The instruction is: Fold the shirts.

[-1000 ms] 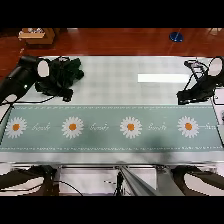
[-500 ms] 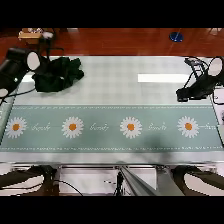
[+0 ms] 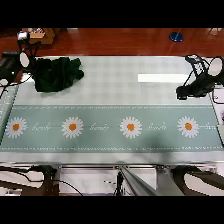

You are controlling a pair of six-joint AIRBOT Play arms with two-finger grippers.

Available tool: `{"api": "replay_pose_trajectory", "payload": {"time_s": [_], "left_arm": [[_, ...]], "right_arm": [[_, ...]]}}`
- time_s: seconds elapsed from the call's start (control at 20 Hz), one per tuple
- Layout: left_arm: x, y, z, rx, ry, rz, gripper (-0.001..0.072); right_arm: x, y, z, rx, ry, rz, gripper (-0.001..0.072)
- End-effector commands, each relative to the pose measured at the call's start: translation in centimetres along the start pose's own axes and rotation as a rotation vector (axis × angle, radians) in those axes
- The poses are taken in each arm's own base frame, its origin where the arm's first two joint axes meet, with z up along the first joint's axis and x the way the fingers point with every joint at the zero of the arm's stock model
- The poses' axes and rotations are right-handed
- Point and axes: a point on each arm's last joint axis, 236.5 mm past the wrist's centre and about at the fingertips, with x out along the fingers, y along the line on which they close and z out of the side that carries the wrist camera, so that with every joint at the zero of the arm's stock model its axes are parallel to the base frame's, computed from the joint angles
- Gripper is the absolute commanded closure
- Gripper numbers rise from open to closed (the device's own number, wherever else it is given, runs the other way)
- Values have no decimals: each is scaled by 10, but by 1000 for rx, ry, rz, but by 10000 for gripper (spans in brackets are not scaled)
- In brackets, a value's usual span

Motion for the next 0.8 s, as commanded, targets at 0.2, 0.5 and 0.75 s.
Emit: {"api": "replay_pose_trajectory", "payload": {"time_s": [0.2, 0.5, 0.75], "left_arm": [[68, 9, -51, -1, 135, 20, 268], [21, 8, 16, 2, 78, 29, 678], [-152, -37, 150, 29, -268, -84, 678]], "right_arm": [[0, 3, -6, 2, 27, 13, 178], [0, 7, -12, 3, 50, 29, 193], [-1, 2, -25, -56, 107, 10, 193]]}}
